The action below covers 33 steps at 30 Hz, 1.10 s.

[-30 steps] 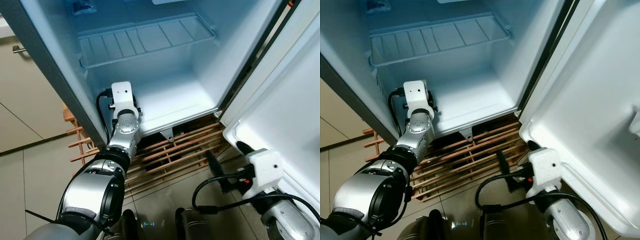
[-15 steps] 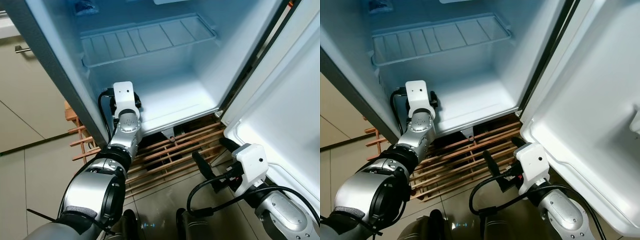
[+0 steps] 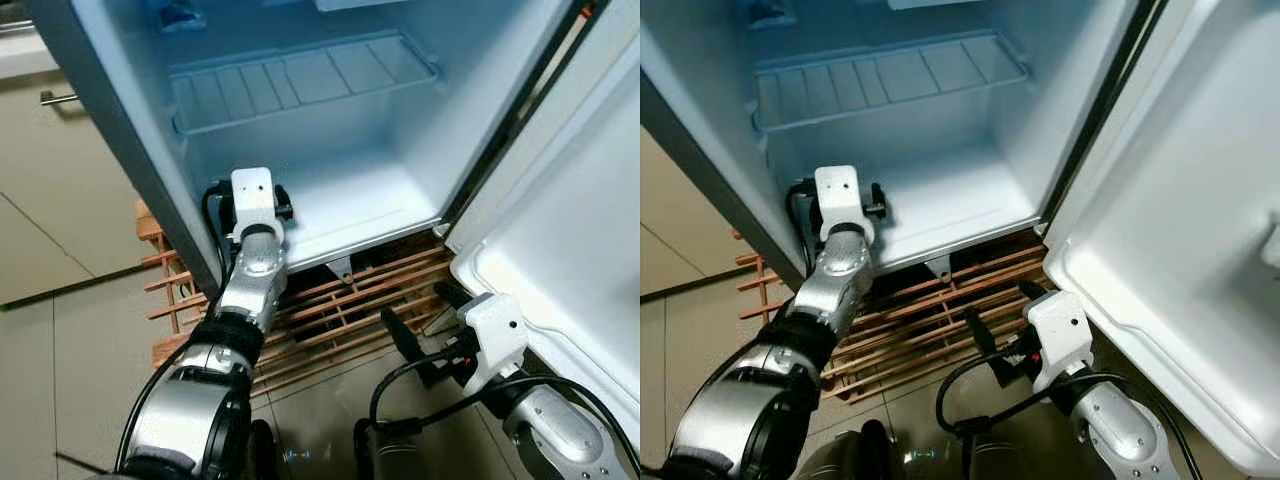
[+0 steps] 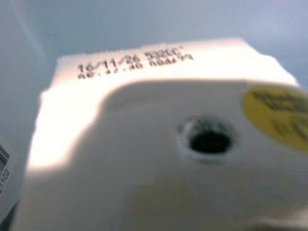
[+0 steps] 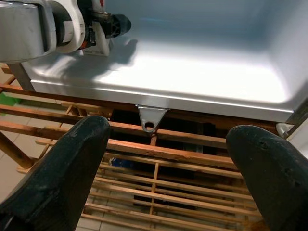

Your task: Restocking fridge

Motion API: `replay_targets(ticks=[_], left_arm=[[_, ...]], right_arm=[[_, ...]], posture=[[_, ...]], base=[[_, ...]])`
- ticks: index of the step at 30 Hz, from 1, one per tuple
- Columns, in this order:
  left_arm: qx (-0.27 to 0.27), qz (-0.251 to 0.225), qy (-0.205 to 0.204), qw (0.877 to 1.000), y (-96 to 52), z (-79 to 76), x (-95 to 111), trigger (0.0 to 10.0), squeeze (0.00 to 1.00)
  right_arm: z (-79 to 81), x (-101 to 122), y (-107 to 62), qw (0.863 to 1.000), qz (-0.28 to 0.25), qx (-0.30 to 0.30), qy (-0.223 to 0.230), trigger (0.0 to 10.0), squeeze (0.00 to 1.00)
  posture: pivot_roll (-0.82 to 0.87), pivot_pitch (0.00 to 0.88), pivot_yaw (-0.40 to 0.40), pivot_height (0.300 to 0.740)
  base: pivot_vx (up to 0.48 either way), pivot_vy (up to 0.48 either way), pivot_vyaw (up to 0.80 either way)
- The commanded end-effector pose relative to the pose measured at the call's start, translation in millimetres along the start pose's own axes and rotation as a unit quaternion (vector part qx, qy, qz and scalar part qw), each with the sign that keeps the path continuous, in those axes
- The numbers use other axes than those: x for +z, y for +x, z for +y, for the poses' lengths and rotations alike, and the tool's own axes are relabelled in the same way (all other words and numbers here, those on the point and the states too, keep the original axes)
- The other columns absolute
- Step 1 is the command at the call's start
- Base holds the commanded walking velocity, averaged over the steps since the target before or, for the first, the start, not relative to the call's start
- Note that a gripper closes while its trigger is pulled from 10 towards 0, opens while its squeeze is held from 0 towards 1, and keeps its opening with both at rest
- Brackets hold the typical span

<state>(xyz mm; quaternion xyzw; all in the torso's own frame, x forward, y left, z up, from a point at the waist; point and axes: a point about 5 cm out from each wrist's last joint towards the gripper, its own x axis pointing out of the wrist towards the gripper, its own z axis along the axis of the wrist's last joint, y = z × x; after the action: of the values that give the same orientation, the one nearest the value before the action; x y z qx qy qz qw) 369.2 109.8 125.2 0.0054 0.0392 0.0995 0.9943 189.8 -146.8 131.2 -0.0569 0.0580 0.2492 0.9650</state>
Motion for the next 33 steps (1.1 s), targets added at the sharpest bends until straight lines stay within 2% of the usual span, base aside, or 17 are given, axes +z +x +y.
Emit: replay_targets(ticks=[1, 5, 12, 15, 20, 25, 26, 30, 33], left_arm=[[0.001, 0.008, 0.011, 1.0, -3.1, 10.4, -6, 10.0, 1.0], [-0.034, 0.005, 0.015, 0.999, -15.0, 9.2, -3, 10.0, 1.0], [-0.053, 0.012, 0.016, 0.998, -29.4, 8.1, -2, 10.0, 1.0], [-0.052, 0.011, 0.017, 0.998, -31.2, 10.3, 1, 10.0, 1.0], [-0.026, 0.011, 0.022, 0.999, -36.2, 23.4, 9, 10.0, 1.0], [-0.008, 0.01, 0.024, 1.0, -34.5, 32.2, 12, 10.0, 1.0], [-0.008, 0.012, 0.026, 1.0, -32.3, 34.9, 13, 10.0, 0.0], [-0.009, 0.0, 0.031, 0.999, -32.1, 38.6, 20, 10.0, 0.0], [-0.02, -0.032, 0.053, 0.998, -28.2, 40.9, 33, 10.0, 0.0]], right_arm=[[-1.5, -2, -0.8, 1.0, 0.001, -0.004, -0.002, 10.0, 0.05], [-1.3, -4, 2.1, 1.0, 0.0, -0.004, -0.002, 10.0, 0.05], [-3.9, -5, 7.3, 1.0, -0.004, -0.003, -0.003, 10.0, 0.05], [-4.5, -5, 9.4, 1.0, -0.006, -0.003, -0.003, 10.0, 0.05], [-2.8, -5, 17.2, 1.0, -0.015, 0.009, -0.002, 10.0, 0.05], [-5.3, -5, 25.9, 1.0, -0.02, 0.015, -0.004, 10.0, 0.05], [-6.4, -5, 30.9, 1.0, -0.024, 0.016, -0.005, 10.0, 0.05], [-7.6, -2, 36.6, 0.999, -0.034, 0.014, -0.007, 10.0, 0.05], [-9.7, -1, 44.9, 0.999, -0.045, 0.01, -0.008, 10.0, 0.05]], posture=[[-0.31, 0.164, 0.006, 0.74], [-0.29, 0.149, 0.009, 0.74], [-0.28, 0.127, 0.009, 0.74], [-0.27, 0.126, -0.001, 0.74], [-0.22, 0.117, -0.02, 0.74], [-0.2, 0.098, -0.023, 0.74], [-0.19, 0.073, -0.017, 0.74], [-0.18, 0.056, -0.013, 0.74], [-0.16, 0.029, -0.003, 0.74]], base=[[0.0, 0.0, 0.0], [0.0, 0.0, 0.0], [0.0, 0.0, 0.0], [0.0, 0.0, 0.0], [0.0, 0.0, 0.0], [0.0, 0.0, 0.0], [0.0, 0.0, 0.0], [0.0, 0.0, 0.0], [0.0, 0.0, 0.0]])
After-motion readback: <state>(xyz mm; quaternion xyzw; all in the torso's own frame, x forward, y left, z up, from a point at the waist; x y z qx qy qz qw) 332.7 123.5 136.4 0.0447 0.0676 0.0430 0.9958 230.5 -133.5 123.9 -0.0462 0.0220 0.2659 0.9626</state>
